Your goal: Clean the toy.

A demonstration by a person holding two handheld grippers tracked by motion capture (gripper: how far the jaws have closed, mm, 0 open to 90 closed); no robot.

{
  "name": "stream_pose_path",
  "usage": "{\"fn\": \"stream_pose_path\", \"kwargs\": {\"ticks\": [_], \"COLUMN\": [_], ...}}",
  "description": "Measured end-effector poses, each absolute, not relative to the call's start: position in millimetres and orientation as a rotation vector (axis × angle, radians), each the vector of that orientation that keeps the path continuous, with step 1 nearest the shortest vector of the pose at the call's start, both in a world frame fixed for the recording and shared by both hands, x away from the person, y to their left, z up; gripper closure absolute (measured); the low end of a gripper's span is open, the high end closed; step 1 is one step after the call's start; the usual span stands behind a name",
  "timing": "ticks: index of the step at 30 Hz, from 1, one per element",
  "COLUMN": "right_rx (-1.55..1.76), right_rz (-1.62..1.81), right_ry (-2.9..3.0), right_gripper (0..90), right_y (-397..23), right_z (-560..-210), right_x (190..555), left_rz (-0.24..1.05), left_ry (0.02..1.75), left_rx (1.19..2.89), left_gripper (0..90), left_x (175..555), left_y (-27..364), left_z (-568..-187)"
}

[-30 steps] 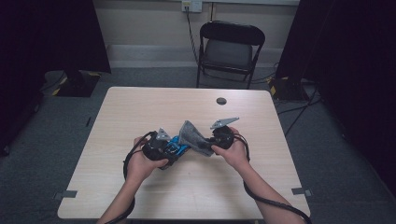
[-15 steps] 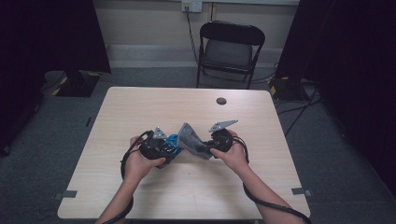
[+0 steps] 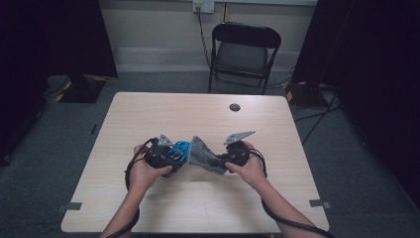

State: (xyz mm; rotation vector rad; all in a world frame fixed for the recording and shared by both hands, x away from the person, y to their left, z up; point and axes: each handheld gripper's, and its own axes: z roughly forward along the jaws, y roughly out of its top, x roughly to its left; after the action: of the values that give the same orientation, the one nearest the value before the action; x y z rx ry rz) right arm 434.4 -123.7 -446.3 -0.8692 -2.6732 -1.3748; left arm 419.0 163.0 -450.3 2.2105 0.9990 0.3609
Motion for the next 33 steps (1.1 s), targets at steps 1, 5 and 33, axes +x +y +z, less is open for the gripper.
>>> {"fn": "stream_pose_path", "kwargs": {"ticks": [1, 5, 33], "right_rx": [-0.879, -0.933, -1.186], "right_rz": [-1.381, -1.410, -1.421], "right_ry": [-2.674, -2.666, -2.717], "right_gripper": [76.0, 76.0, 76.0], "right_y": [-125.8, -136.4, -139.4], "right_z": [-445.6, -442.1, -421.3], "right_x": [434.5, 438.4, 483.4], "left_rz": [0.357, 0.356, 0.324], "left_ry": [1.001, 0.995, 0.896], "left_rx": [2.205, 2.198, 2.225], "left_gripper": [28.5, 28.5, 28.5], "left_x": [418.9, 418.3, 408.3], "left_y": [163.3, 162.7, 137.3], "left_z": [-450.1, -448.6, -442.6]}}
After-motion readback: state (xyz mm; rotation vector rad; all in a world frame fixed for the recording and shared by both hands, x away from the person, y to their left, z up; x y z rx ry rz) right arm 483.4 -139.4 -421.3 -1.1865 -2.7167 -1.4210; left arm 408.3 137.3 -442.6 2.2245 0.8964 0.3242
